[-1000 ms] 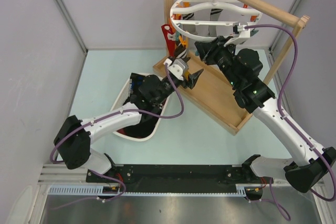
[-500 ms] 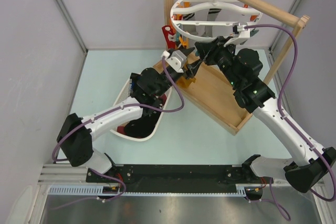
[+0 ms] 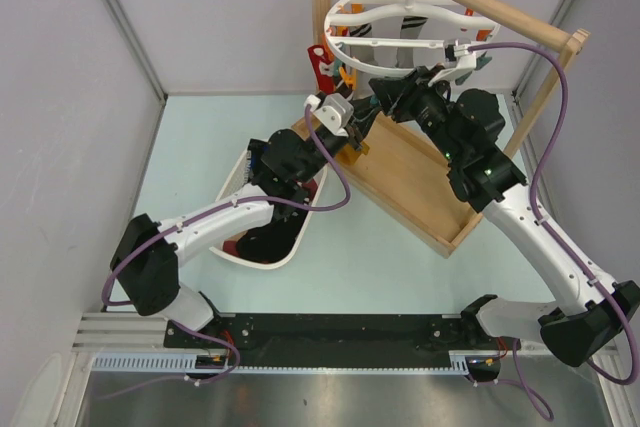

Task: Clip the socks to the hanger
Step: Open the clamp at the hanger.

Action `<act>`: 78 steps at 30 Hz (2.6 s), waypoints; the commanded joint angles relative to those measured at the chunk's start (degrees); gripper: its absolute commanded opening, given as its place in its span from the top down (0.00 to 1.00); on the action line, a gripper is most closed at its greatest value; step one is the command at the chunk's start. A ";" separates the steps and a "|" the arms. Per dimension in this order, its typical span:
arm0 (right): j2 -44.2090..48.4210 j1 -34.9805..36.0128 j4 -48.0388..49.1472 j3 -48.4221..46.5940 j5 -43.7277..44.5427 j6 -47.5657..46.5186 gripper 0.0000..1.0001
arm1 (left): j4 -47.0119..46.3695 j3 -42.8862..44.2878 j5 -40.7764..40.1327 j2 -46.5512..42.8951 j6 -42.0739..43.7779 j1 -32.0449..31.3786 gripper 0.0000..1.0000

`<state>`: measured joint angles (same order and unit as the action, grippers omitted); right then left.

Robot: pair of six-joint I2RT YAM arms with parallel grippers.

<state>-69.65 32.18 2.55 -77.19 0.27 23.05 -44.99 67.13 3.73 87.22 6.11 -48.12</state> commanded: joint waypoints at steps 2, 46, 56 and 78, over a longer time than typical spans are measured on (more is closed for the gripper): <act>-0.23 -1.33 2.46 -2.09 -7.04 1.47 0.66 | -5.10 -0.07 1.02 -0.03 -5.49 0.13 0.93; 0.04 -5.20 6.59 -2.18 -8.10 5.25 1.00 | -5.54 -2.53 1.81 -0.21 -9.01 0.13 0.85; 0.04 -4.24 3.96 -2.09 -2.56 7.62 1.00 | -4.93 -2.53 0.93 -0.91 -8.66 0.13 0.70; -0.05 -2.39 -0.53 -2.09 3.77 7.71 1.00 | 35.46 -8.42 -16.70 -20.86 -12.06 3.98 0.14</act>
<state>-69.76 29.85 0.40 -77.21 2.31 31.07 -26.46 58.39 -3.29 70.65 -1.74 -46.76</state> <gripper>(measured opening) 0.296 0.853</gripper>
